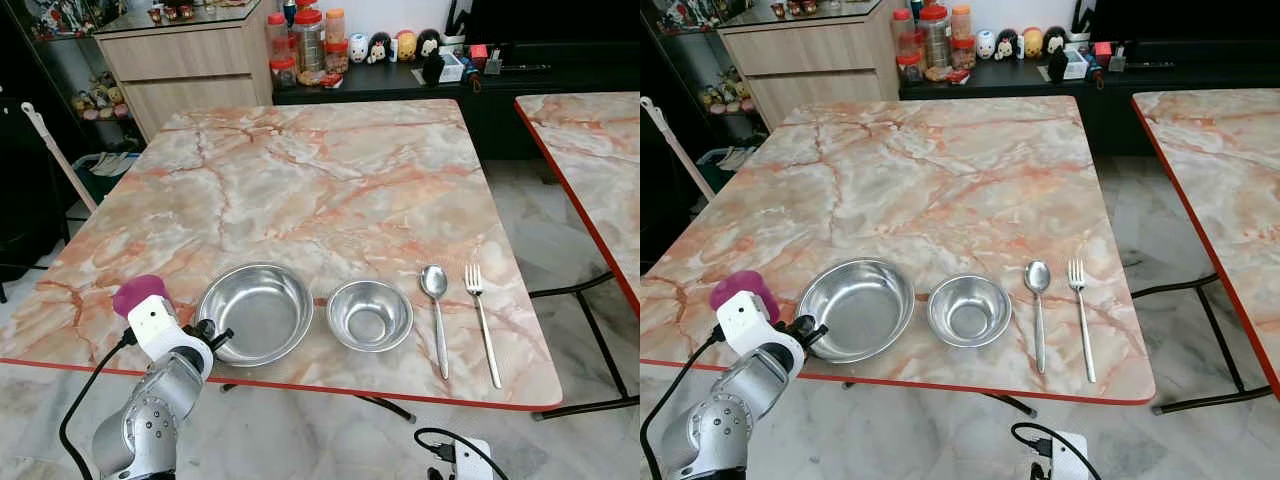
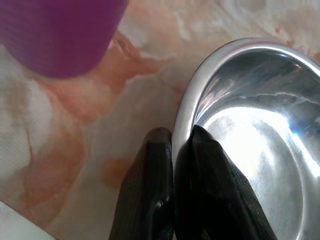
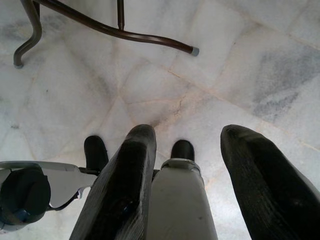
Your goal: Setting the table
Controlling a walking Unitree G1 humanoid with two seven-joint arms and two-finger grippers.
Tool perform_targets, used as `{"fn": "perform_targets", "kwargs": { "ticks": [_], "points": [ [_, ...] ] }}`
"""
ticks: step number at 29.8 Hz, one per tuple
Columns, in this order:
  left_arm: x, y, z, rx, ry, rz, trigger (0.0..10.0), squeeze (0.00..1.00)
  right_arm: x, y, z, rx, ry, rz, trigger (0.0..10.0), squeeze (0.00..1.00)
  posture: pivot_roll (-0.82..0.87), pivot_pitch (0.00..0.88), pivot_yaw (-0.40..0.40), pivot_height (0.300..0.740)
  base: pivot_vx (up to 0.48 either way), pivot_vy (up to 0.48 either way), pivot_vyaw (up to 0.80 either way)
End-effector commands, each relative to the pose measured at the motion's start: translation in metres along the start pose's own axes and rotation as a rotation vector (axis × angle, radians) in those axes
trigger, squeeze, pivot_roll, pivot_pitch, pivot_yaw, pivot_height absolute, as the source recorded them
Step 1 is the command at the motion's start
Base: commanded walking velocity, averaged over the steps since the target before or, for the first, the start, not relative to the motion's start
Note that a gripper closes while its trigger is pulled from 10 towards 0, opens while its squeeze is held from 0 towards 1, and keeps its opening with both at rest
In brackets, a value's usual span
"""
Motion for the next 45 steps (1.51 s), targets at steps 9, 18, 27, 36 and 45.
{"fn": "perform_targets", "kwargs": {
  "ticks": [9,18,27,36,45],
  "points": [
    [0.011,-0.003,0.005,0.040,0.031,-0.124,0.0,0.00,0.003,0.001,0.004,0.013,-0.010,0.002,10.0,0.00,0.15,0.024,0.058,0.740,0.000,0.000,0.00],
    [0.034,-0.004,-0.004,0.001,0.010,-0.272,0.4,0.00,0.006,0.002,0.005,0.013,-0.016,-0.003,10.0,0.00,0.15,0.010,0.045,0.740,0.000,0.000,0.00],
    [0.051,0.001,-0.045,-0.162,-0.067,-0.393,10.0,0.00,0.009,0.003,0.007,0.028,-0.056,-0.004,10.0,0.00,0.13,0.000,0.027,0.740,0.000,0.000,0.00],
    [0.101,0.006,-0.093,-0.244,-0.030,-0.604,10.0,0.00,0.000,0.002,0.005,0.017,-0.143,0.045,10.0,0.00,0.10,0.000,0.014,0.740,0.000,-0.115,0.00],
    [0.115,0.006,-0.105,-0.274,-0.037,-0.669,10.0,0.00,-0.005,0.000,-0.003,-0.026,-0.097,0.049,10.0,0.00,0.05,0.000,0.050,0.740,0.000,-0.422,0.00]
  ]
}}
Point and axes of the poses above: a point about 5 cm out from each wrist's last joint towards the gripper, its own y axis pointing out of the wrist towards the gripper, its own x axis along the axis of the wrist's last joint, z = x × y, the point moved 4 cm from there along y, pointing out of the wrist towards the gripper, and after that the axes turned 14 degrees about y, right-handed, at the moved point
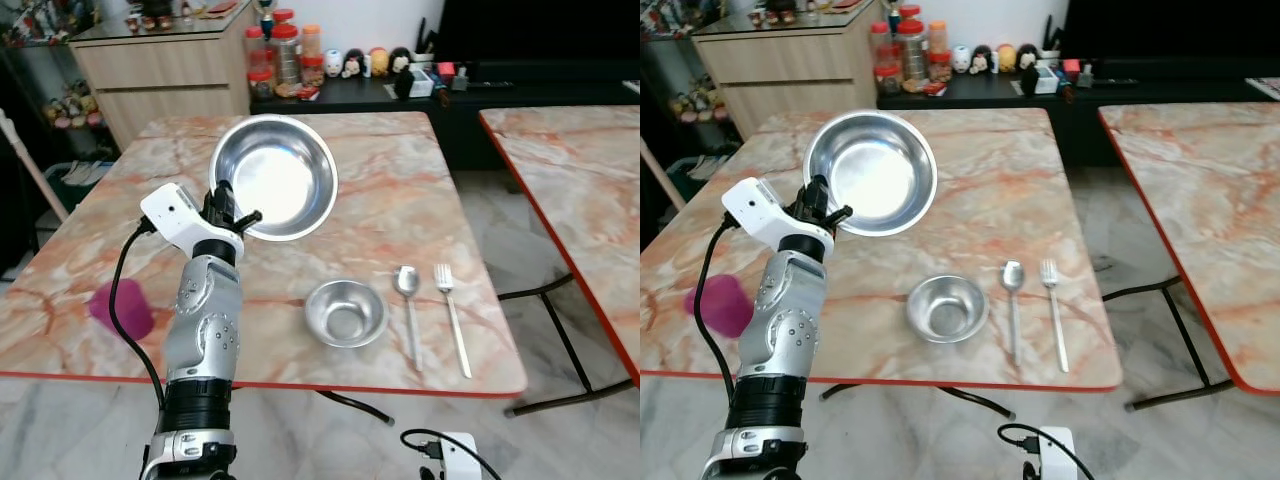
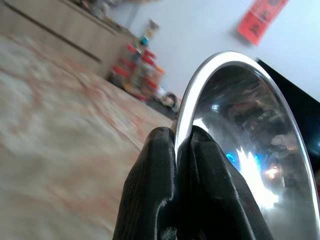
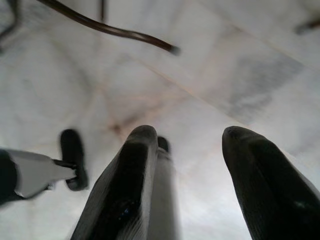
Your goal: Setting the table
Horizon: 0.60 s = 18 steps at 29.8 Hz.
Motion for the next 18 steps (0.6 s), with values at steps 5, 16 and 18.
{"fn": "perform_targets", "kwargs": {
  "ticks": [5,16,18],
  "points": [
    [0.003,-0.001,0.012,0.028,0.038,-0.034,10.0,0.00,-0.013,-0.003,-0.009,-0.031,0.028,0.026,10.0,0.00,0.04,0.000,0.057,0.740,0.000,-0.427,0.00],
    [0.009,-0.001,0.019,0.060,0.034,-0.067,10.0,0.00,-0.017,-0.004,-0.013,-0.033,0.006,0.033,10.0,0.00,0.05,0.000,0.033,0.740,0.000,-0.426,0.00],
    [0.009,-0.002,0.019,0.063,0.042,-0.073,10.0,0.00,-0.014,-0.004,-0.012,-0.028,-0.010,0.030,10.0,0.00,0.06,0.000,0.031,0.740,0.000,-0.424,0.00]
  ]
}}
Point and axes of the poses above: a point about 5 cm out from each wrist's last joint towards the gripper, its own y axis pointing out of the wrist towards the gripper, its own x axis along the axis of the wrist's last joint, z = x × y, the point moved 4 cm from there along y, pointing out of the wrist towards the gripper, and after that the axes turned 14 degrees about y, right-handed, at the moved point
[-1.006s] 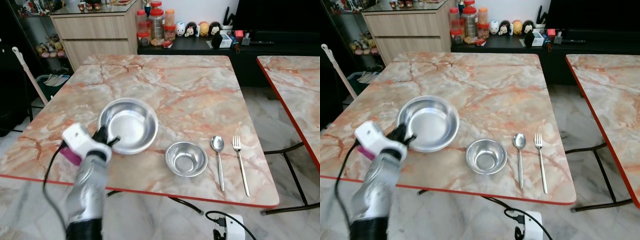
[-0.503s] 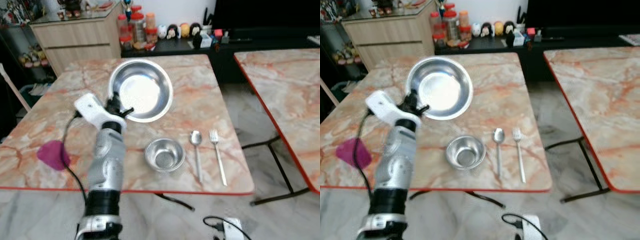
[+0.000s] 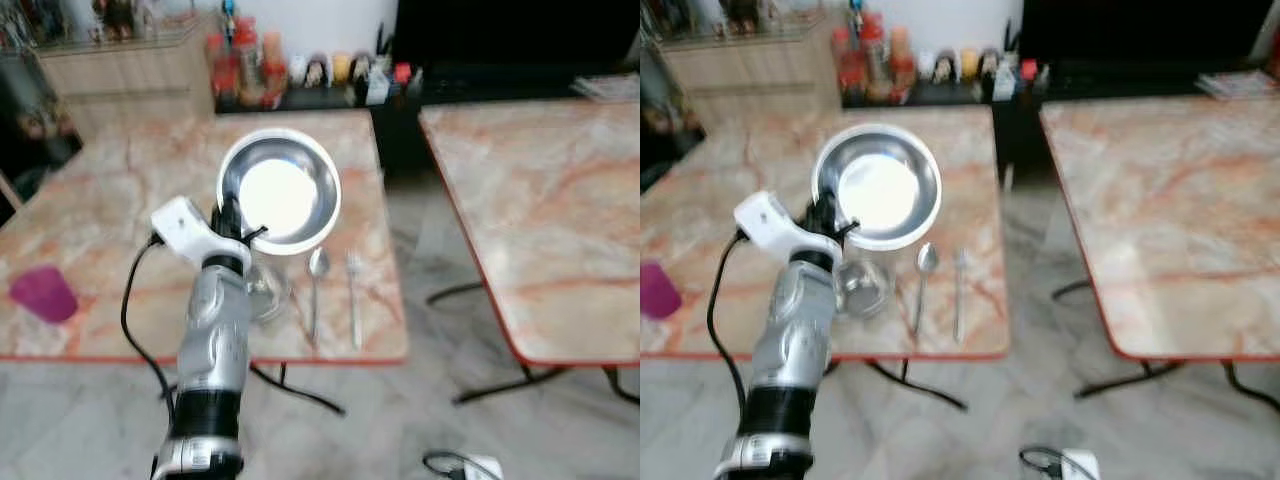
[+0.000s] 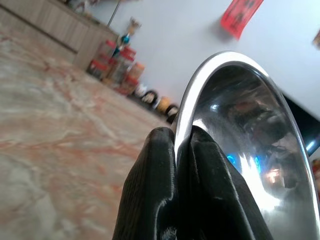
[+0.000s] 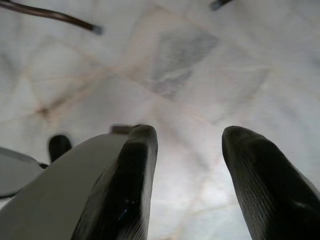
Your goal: Setting the table
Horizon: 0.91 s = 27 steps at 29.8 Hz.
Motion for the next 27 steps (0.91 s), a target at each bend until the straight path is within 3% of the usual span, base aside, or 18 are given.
{"fn": "perform_targets", "kwargs": {
  "ticks": [1,12,27],
  "points": [
    [0.006,-0.001,0.013,0.041,0.033,-0.031,10.0,0.00,0.005,0.002,0.014,0.039,-0.016,-0.010,10.0,0.00,0.06,0.000,0.030,0.740,0.000,-0.424,0.00],
    [0.005,-0.004,0.009,0.033,0.037,-0.032,10.0,0.00,0.020,0.004,0.018,0.061,-0.027,-0.041,10.0,0.00,0.06,0.000,0.024,0.740,0.000,-0.421,0.00],
    [-0.009,-0.017,0.014,0.037,0.052,0.019,10.0,0.00,0.020,0.003,0.020,0.074,-0.016,-0.059,10.0,0.00,0.03,0.000,0.041,0.740,0.000,-0.416,0.00]
  ]
}}
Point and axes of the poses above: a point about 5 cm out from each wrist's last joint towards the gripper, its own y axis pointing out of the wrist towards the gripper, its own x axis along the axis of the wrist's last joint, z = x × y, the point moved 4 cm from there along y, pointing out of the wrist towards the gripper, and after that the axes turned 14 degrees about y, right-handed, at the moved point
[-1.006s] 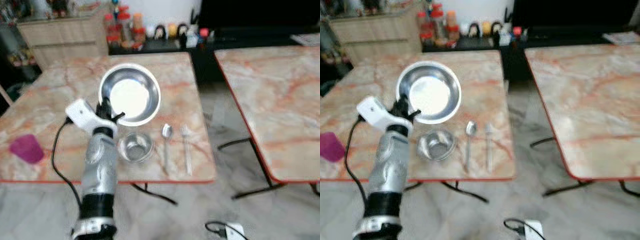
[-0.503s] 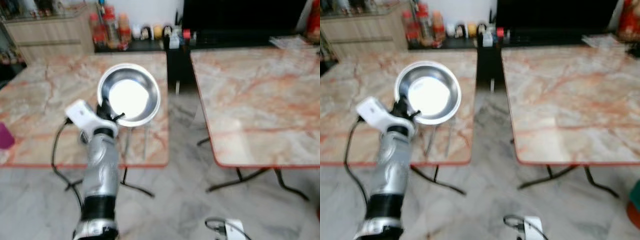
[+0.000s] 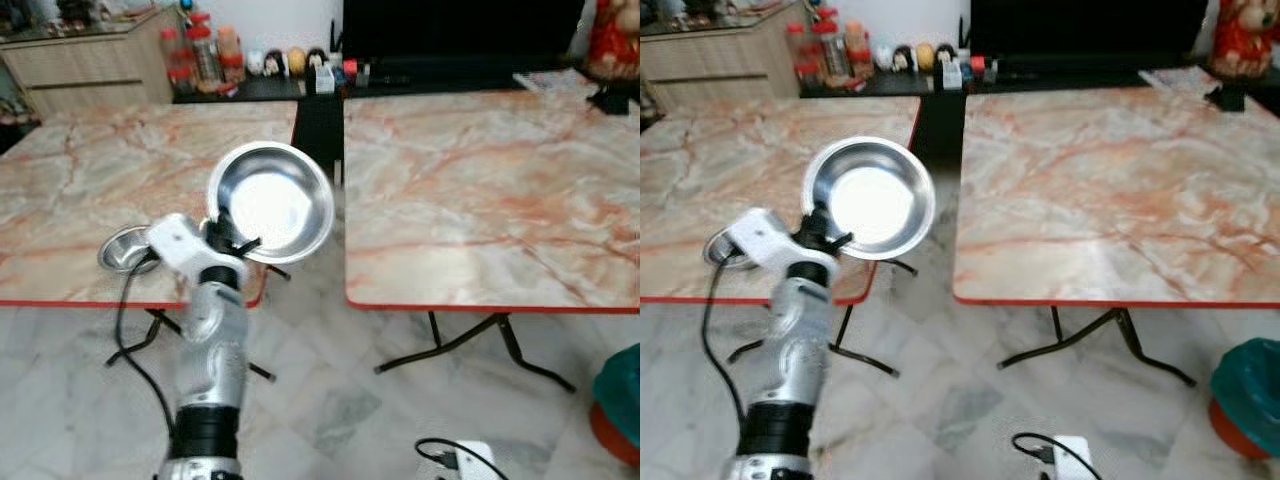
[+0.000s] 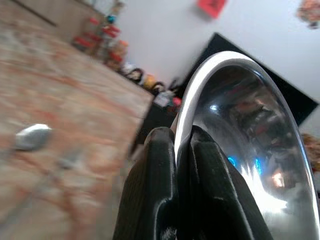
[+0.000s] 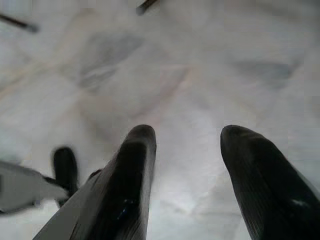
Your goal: Setting the table
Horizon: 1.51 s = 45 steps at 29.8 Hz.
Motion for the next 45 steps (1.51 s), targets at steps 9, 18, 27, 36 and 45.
{"fn": "perform_targets", "kwargs": {
  "ticks": [9,18,27,36,45],
  "points": [
    [0.006,0.001,0.002,-0.004,0.018,-0.015,10.0,0.00,0.004,0.002,0.015,0.032,0.007,-0.017,10.0,0.00,0.03,0.000,0.044,0.740,0.000,-0.411,0.00],
    [0.008,0.002,0.004,0.008,0.016,-0.018,10.0,0.00,0.011,0.003,0.017,0.024,0.035,-0.045,10.0,0.00,0.03,0.000,0.044,0.740,0.000,-0.412,0.00],
    [0.009,0.001,0.002,0.003,0.019,-0.020,10.0,0.00,0.015,0.004,0.017,0.018,0.045,-0.057,10.0,0.00,0.04,0.000,0.034,0.740,0.000,-0.410,0.00],
    [-0.001,-0.005,-0.026,-0.159,0.080,0.010,10.0,0.00,0.019,0.004,0.017,0.014,0.053,-0.067,10.0,0.00,0.03,0.000,0.032,0.740,0.000,-0.152,0.00],
    [0.000,-0.004,-0.036,-0.219,0.126,-0.002,10.0,0.00,0.020,0.004,0.017,0.005,0.090,-0.066,10.0,0.00,0.03,0.000,0.037,0.740,0.345,0.000,0.00]
  ]
}}
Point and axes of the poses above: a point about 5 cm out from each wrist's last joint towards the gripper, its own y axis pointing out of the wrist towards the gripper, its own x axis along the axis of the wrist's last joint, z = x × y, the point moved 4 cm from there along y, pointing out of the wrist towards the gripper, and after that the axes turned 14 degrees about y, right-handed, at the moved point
